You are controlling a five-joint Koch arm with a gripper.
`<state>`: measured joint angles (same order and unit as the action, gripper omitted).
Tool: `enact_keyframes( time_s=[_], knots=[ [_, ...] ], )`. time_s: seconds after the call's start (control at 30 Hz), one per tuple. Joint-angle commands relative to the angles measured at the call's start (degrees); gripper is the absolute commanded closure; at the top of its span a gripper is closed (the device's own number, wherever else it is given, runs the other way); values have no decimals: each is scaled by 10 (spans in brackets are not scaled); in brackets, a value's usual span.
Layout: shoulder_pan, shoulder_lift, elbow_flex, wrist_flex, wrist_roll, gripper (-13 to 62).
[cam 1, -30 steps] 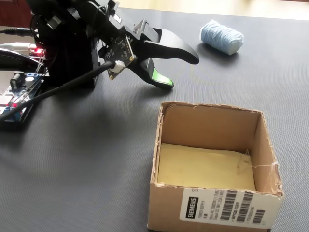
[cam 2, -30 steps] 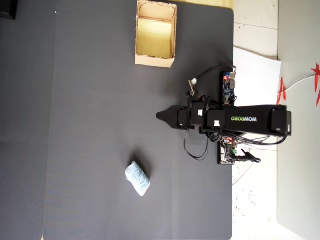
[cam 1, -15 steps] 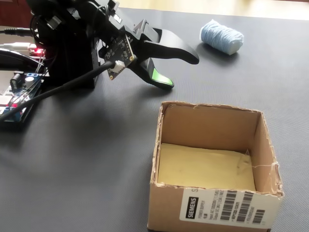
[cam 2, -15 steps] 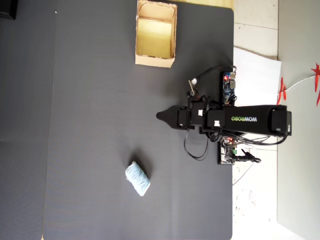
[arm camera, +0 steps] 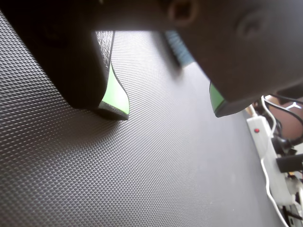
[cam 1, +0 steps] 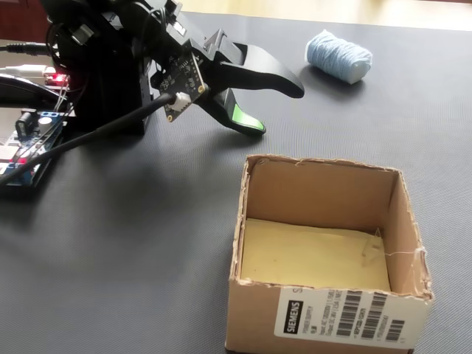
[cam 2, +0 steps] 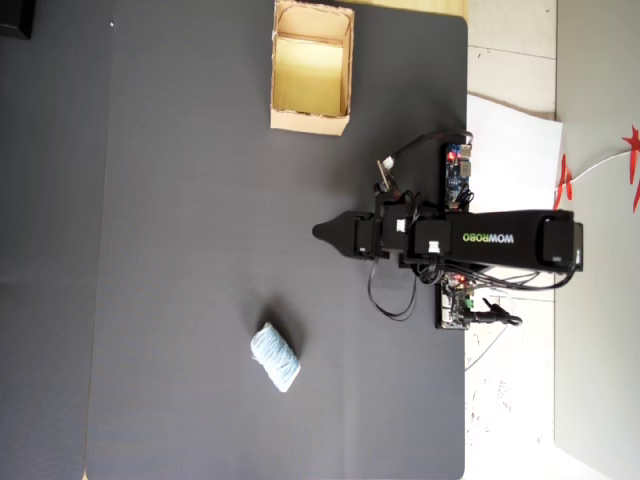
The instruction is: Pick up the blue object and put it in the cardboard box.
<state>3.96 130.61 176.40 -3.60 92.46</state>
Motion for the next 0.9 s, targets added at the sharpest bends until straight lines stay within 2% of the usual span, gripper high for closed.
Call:
enact_keyframes(
  time_s=[0.0,0.87],
  knots=[
    [0,49,22,63,16,154],
    [-9,50,22,66,16,154]
  ],
)
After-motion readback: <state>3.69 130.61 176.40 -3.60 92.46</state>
